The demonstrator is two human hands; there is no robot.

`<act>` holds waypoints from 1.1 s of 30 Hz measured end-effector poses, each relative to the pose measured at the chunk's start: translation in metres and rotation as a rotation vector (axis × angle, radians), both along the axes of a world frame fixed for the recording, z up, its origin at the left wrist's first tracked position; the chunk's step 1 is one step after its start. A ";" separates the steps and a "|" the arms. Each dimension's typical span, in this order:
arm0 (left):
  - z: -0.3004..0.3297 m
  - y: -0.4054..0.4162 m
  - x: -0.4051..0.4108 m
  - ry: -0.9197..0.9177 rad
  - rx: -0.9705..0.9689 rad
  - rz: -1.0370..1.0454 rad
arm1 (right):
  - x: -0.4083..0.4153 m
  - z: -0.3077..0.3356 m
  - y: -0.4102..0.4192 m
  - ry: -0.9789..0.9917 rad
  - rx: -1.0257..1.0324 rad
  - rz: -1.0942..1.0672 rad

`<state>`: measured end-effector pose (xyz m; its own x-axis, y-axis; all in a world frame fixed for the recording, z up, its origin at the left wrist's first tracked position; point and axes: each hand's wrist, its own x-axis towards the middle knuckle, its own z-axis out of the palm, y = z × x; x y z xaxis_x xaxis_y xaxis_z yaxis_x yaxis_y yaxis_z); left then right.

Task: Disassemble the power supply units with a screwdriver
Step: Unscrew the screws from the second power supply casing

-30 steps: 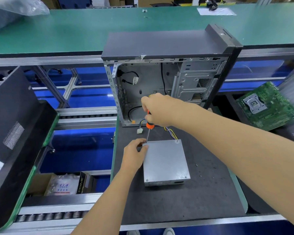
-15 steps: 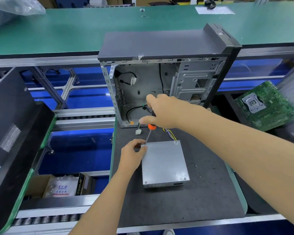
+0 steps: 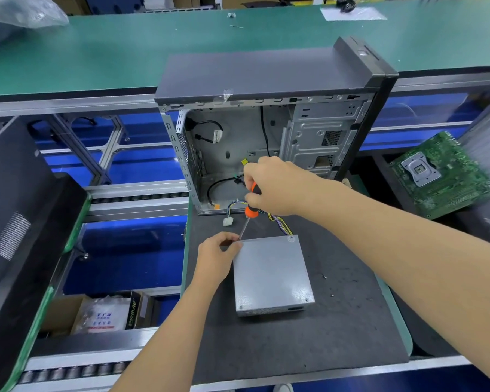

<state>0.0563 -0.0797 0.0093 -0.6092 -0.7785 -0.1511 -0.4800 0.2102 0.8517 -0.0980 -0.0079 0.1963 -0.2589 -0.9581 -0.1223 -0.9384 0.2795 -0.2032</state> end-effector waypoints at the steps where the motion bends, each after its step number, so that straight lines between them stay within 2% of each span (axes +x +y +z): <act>1: 0.001 0.000 0.000 -0.015 -0.013 -0.009 | -0.001 0.000 0.000 0.000 -0.005 -0.001; 7: 0.009 0.001 -0.003 -0.010 -0.121 0.020 | -0.012 0.006 0.004 -0.041 -0.089 -0.060; 13: 0.017 0.006 -0.008 0.044 -0.226 0.032 | -0.041 0.018 0.023 -0.154 -0.232 -0.301; 18: 0.029 0.040 -0.035 0.137 -0.350 -0.205 | -0.056 0.013 0.047 -0.246 -0.397 -0.422; 22: 0.032 0.080 -0.064 0.119 -0.463 -0.530 | -0.065 0.003 0.070 -0.288 -0.476 -0.487; 24: 0.027 0.100 -0.080 0.032 -0.497 -0.697 | -0.069 -0.002 0.083 -0.304 -0.487 -0.507; 27: 0.017 0.128 -0.101 -0.260 -0.626 -0.880 | -0.073 -0.014 0.107 -0.362 -0.516 -0.549; 30: 0.011 0.155 -0.112 -0.511 -0.677 -0.971 | -0.081 -0.031 0.137 -0.420 -0.562 -0.664; 33: 0.006 0.173 -0.117 -0.635 -0.636 -0.961 | -0.089 -0.053 0.165 -0.460 -0.563 -0.792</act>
<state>-0.0605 0.0934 0.0154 -0.9154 -0.1181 -0.3848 -0.1926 0.9680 0.1611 -0.1865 0.1574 0.1428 -0.8724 -0.4872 0.0405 -0.3324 0.5303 -0.7799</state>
